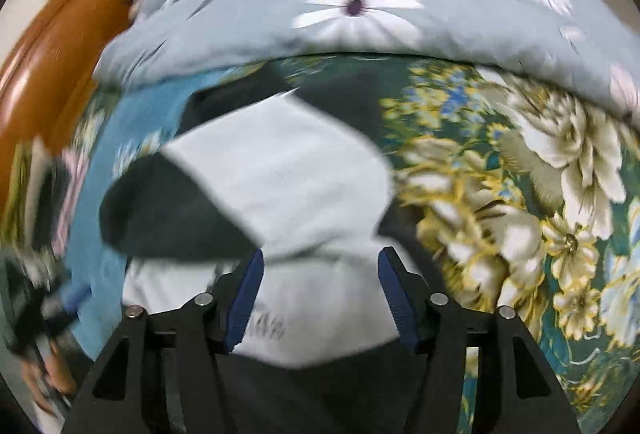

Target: Fold clothes

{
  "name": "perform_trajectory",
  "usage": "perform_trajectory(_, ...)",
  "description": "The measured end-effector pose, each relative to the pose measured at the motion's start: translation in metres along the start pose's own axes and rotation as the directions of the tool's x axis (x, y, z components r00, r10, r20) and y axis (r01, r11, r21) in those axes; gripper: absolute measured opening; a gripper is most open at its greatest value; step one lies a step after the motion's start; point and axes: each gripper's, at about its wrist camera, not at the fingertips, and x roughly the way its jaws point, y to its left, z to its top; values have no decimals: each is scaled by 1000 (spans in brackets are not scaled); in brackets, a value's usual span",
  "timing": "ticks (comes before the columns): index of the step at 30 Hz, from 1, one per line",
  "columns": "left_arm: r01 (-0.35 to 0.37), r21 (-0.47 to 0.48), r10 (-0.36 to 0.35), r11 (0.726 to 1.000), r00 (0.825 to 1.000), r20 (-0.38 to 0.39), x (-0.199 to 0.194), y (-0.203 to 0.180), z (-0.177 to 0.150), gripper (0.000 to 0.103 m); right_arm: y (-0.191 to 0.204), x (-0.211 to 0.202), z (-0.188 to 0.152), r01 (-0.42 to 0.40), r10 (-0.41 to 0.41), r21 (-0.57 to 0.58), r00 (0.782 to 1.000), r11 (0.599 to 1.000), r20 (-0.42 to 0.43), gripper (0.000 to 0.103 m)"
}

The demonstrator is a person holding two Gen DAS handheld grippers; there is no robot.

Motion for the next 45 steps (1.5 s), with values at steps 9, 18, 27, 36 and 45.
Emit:
perform_trajectory(9,-81,53,85,995,994,-75,67,-11,31,78,-41,53,53,-135,138,112,990,985,-22,78)
perform_trajectory(18,-109,-10,108,994,989,-106,116,-5,63,79,-49,99,99,-227,232,162,973,960,-15,79)
perform_trajectory(27,-111,-8,109,994,985,-134,136,-4,79,75,-43,122,104,-234,242,199,970,952,-17,62)
perform_trajectory(36,-128,184,143,975,987,-75,120,-47,83,25,-11,89,115,-245,239,119,969,962,62,15)
perform_trajectory(45,-90,266,90,960,996,14,95,-94,125,29,19,48,162,-234,230,-7,951,972,207,14)
